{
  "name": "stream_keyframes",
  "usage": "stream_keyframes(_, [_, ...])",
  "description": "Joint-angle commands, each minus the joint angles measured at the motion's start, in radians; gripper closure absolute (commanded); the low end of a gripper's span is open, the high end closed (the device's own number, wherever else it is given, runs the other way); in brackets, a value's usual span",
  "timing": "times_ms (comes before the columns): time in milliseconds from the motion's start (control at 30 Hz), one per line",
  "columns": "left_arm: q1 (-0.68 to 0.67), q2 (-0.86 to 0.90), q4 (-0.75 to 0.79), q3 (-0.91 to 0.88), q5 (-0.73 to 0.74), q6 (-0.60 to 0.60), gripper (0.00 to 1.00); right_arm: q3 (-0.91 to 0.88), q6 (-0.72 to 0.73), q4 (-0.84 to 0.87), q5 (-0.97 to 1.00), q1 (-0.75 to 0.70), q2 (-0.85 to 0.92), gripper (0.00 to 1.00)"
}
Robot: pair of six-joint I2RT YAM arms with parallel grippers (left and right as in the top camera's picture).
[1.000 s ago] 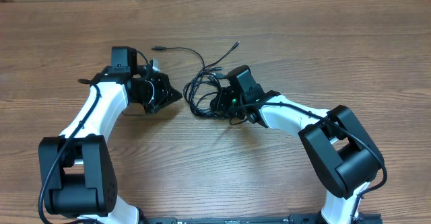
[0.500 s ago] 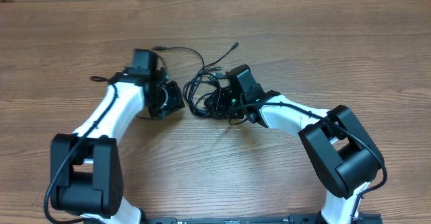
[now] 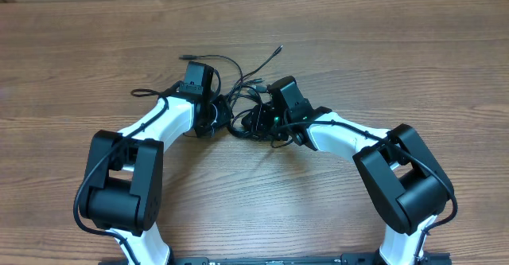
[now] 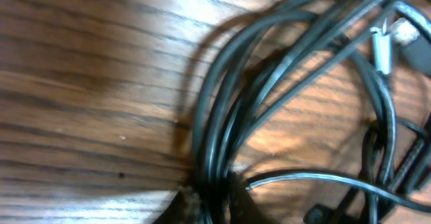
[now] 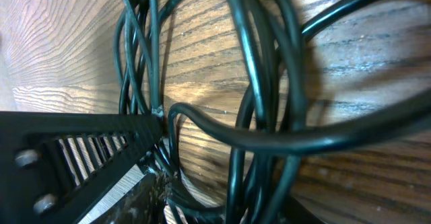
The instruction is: Untangle cables
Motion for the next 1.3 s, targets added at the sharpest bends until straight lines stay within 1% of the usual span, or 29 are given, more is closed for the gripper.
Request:
stream_keyframes(0, [-0.005,0.036,-0.006,-0.009,-0.032,0.021,0.96,0.001,-0.008,0.006,-0.004,-0.005,0.010,0.56])
stream_keyframes(133, [0.004,-0.003,-0.019,-0.002,-0.017,0.062,0.96,0.002,-0.017,-0.006,-0.050,-0.009,0.004,0.42])
stream_keyframes(167, [0.008,-0.023,-0.024,-0.001,-0.017,0.062,0.96,0.002,-0.020,-0.012,-0.080,-0.016,-0.002,0.39])
stream_keyframes(233, [0.015,-0.068,-0.038,-0.001,-0.019,0.061,0.96,0.002,-0.019,-0.033,-0.140,-0.039,-0.023,0.38])
stream_keyframes(400, [0.022,-0.193,-0.060,-0.001,-0.025,0.051,0.96,0.002,-0.021,-0.104,-0.266,-0.117,-0.085,0.39])
stream_keyframes(433, [0.022,-0.214,-0.064,-0.001,-0.025,0.045,0.96,0.002,-0.042,-0.113,-0.280,-0.129,-0.092,0.39])
stream_keyframes(567, [0.022,-0.277,-0.079,-0.001,-0.025,-0.026,0.96,0.002,-0.090,-0.114,-0.374,-0.138,-0.095,0.44])
stream_keyframes(733, [0.022,-0.286,-0.110,-0.002,-0.025,-0.091,0.96,0.002,-0.089,-0.058,-0.548,-0.138,-0.095,0.45])
stream_keyframes(767, [0.022,-0.286,-0.117,-0.002,-0.026,-0.093,0.96,0.002,-0.076,-0.036,-0.590,-0.138,-0.095,0.48])
stream_keyframes(900, [0.022,-0.286,-0.127,-0.002,-0.027,-0.093,0.96,0.002,-0.006,-0.031,-0.630,-0.138,-0.095,0.50])
stream_keyframes(1067, [0.021,-0.286,-0.131,-0.002,-0.014,-0.093,0.96,0.001,0.020,-0.040,-0.587,-0.132,-0.095,0.59])
stream_keyframes(1133, [0.021,-0.286,-0.129,-0.002,0.008,-0.093,0.96,0.001,0.022,-0.068,-0.520,-0.120,-0.095,0.61])
stream_keyframes(1200, [0.023,-0.286,-0.116,-0.002,0.040,-0.092,0.96,0.001,0.057,-0.110,-0.418,-0.106,-0.095,0.61])
stream_keyframes(1233, [0.027,-0.286,-0.097,-0.002,0.081,-0.082,0.96,0.001,0.077,-0.127,-0.344,-0.095,-0.095,0.60])
stream_keyframes(1267, [0.030,-0.286,-0.083,-0.002,0.117,-0.071,0.96,0.001,0.077,-0.129,-0.312,-0.090,-0.095,0.60])
